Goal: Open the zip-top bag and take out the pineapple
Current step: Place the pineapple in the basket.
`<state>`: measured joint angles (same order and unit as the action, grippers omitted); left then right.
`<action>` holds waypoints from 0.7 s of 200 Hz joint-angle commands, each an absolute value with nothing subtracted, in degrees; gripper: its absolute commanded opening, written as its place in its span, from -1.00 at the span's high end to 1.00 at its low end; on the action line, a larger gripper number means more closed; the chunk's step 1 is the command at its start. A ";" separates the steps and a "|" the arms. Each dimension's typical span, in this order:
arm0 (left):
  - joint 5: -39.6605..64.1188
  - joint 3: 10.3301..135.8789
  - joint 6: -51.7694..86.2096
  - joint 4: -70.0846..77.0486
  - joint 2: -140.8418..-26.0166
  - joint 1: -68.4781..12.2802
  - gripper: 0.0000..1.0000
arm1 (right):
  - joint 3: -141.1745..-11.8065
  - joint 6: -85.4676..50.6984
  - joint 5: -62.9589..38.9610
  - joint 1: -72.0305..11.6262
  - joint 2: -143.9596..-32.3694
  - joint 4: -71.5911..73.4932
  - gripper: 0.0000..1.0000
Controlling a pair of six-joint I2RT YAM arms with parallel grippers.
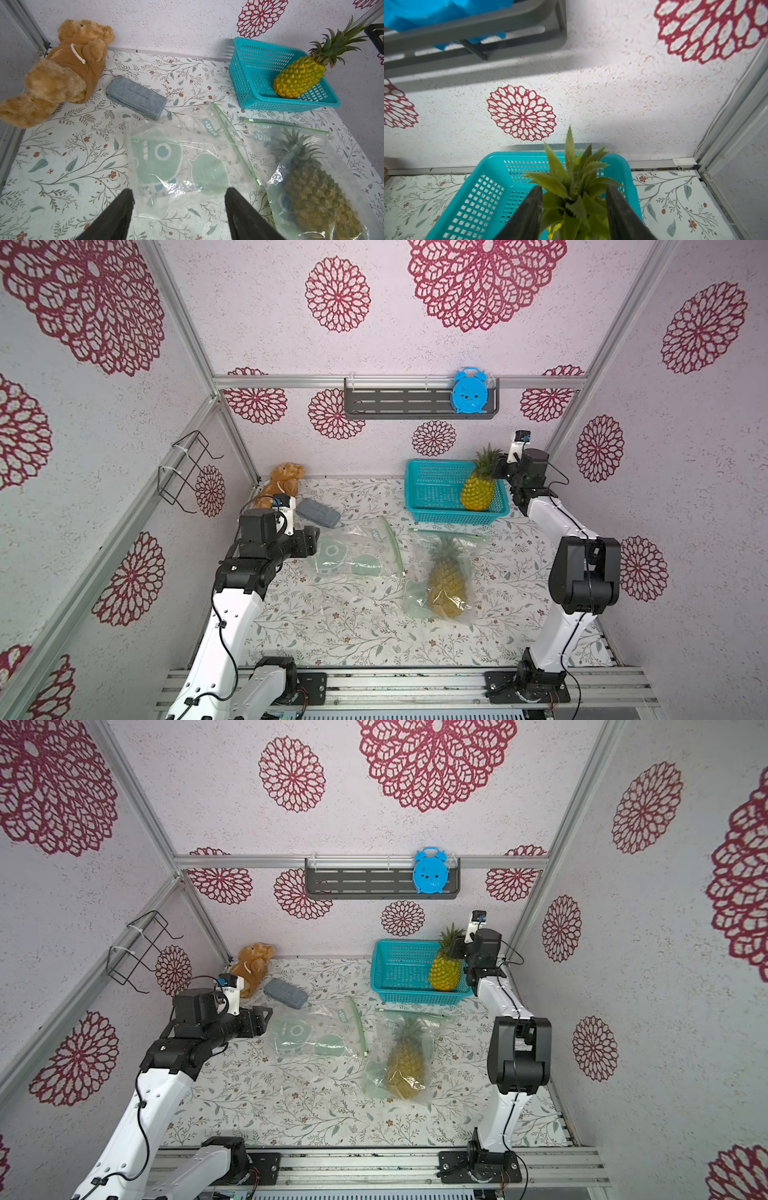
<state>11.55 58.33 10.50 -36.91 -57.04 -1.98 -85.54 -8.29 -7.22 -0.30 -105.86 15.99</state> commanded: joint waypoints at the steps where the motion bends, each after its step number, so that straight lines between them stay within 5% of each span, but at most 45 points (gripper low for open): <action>1: 12.31 57.74 10.02 -36.03 -57.30 -1.50 -0.49 | -84.37 -6.71 -5.98 -0.40 -99.24 19.43 -0.21; 140: 18.07 58.01 18.12 -30.09 -59.66 -1.64 -0.51 | -55.60 -11.15 -5.98 -0.94 -64.59 3.21 -0.30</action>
